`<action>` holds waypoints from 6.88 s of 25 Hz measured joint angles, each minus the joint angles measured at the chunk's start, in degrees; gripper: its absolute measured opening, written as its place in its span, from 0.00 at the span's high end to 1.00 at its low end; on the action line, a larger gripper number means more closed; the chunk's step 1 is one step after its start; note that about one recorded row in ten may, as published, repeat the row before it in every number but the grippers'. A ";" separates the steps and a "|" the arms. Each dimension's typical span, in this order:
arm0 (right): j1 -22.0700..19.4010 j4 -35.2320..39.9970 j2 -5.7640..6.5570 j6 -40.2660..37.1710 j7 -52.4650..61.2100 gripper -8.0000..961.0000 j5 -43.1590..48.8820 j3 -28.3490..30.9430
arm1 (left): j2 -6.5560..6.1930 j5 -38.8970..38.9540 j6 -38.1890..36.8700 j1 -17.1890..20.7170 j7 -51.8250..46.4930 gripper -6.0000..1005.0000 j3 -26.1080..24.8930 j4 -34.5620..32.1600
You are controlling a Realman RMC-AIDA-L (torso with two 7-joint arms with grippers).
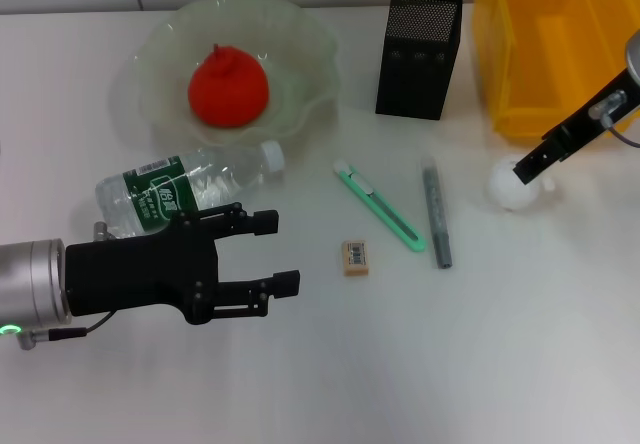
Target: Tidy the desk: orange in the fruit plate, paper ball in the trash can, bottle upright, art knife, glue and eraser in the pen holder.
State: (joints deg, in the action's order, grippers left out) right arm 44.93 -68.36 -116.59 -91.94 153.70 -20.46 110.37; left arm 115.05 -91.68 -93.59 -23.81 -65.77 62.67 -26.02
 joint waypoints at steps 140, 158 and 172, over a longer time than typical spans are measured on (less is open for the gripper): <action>-21.46 29.83 -2.50 -1.92 -78.90 0.16 -47.38 24.72 | 0.33 -46.91 1.02 -13.92 -47.89 0.20 -8.00 -42.14; -21.06 29.78 -2.37 -1.64 -78.11 0.16 -47.29 24.71 | 3.42 -57.57 9.93 -16.89 -49.02 0.20 -2.07 -34.53; -21.10 29.78 -2.32 -1.36 -78.05 0.16 -47.30 24.72 | 3.66 -56.69 12.93 -17.22 -48.90 0.20 0.98 -32.29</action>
State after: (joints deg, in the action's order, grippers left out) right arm 23.83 -38.58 -118.91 -93.29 75.65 -67.76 135.09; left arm 118.71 -148.37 -80.66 -41.03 -114.67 63.65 -58.31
